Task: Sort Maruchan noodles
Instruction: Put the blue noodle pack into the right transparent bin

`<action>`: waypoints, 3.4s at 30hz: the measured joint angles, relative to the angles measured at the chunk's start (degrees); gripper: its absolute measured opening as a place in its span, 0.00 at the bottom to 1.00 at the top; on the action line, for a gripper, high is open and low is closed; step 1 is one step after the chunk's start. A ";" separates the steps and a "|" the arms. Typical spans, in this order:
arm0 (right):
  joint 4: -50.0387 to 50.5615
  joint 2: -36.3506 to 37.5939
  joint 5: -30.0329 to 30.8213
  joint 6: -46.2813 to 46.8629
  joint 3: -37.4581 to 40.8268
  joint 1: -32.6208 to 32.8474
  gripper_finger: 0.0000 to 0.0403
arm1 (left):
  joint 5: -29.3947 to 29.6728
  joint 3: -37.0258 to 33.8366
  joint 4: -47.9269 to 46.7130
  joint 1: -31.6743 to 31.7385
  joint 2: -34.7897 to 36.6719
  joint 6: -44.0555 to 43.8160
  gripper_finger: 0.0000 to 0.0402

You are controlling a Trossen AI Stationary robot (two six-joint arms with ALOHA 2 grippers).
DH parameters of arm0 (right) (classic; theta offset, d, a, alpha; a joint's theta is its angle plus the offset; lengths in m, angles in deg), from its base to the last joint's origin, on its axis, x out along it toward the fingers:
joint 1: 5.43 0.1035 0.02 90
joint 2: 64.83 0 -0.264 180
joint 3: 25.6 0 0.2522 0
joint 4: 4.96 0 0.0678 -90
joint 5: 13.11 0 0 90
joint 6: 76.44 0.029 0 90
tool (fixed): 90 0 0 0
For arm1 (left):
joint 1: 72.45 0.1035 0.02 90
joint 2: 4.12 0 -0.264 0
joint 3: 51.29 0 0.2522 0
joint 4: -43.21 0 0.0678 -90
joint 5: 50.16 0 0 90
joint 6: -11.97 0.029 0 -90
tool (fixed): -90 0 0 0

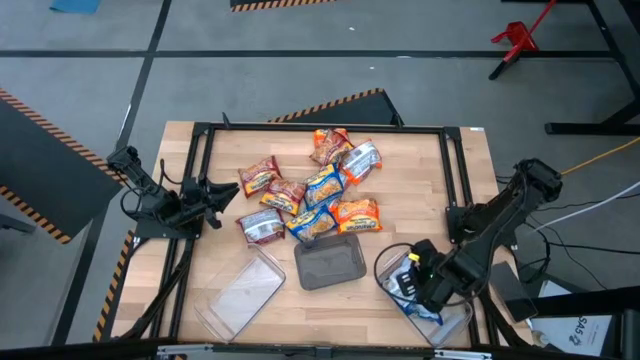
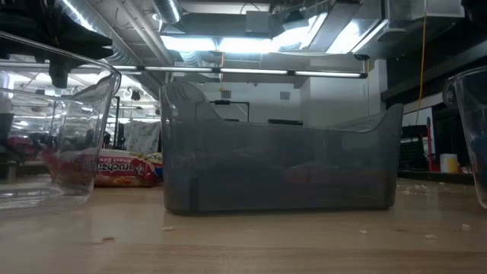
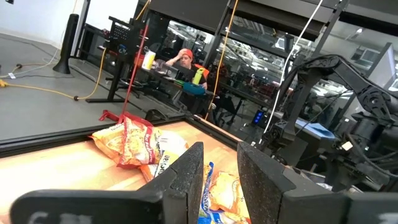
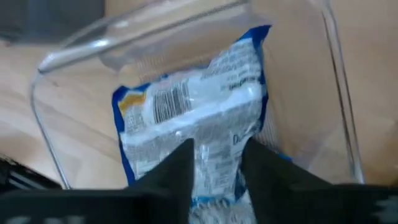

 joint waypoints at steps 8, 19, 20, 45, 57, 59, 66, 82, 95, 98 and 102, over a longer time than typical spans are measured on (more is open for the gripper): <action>7.03 3.09 -5.13 -6.95 -6.67 -3.33 0.48 | 0.00 -0.01 0.00 0.00 0.00 0.00 0.23; 11.12 4.60 28.85 -42.46 -16.57 -13.76 0.51 | 0.00 0.00 0.00 0.01 0.00 0.00 0.23; 8.83 4.60 29.70 -46.50 -16.15 -16.20 0.52 | 0.02 0.00 0.00 0.02 0.00 0.00 0.23; -57.14 -18.47 1.71 -73.46 4.72 -55.87 0.97 | 0.02 0.00 0.03 0.01 0.00 -0.20 0.23; -63.33 -22.21 0.50 -70.90 4.68 -55.76 0.73 | 1.44 0.00 0.02 0.01 0.00 -0.04 0.23; -63.41 -22.21 0.72 -70.90 4.68 -56.21 0.63 | 1.45 -0.01 0.02 0.01 0.00 -0.04 0.23; -63.72 -22.13 0.50 -70.90 4.61 -56.14 0.22 | 1.44 -0.02 0.02 0.02 0.00 -0.06 0.23; -53.82 -16.31 2.03 -75.31 -1.71 -56.10 0.03 | 1.36 -0.02 0.00 0.00 0.00 -0.05 0.23; -50.53 -9.78 2.49 -80.86 -6.12 -55.66 0.01 | 1.25 -0.01 -0.04 0.00 0.00 -0.09 0.23; -44.21 -9.77 5.87 -77.08 -6.15 -55.70 0.01 | 1.22 0.00 -0.02 0.00 0.00 -0.17 0.23; -49.00 -9.95 1.33 -80.08 -5.95 -54.43 0.01 | 1.22 0.00 -0.03 0.00 0.00 -0.20 0.23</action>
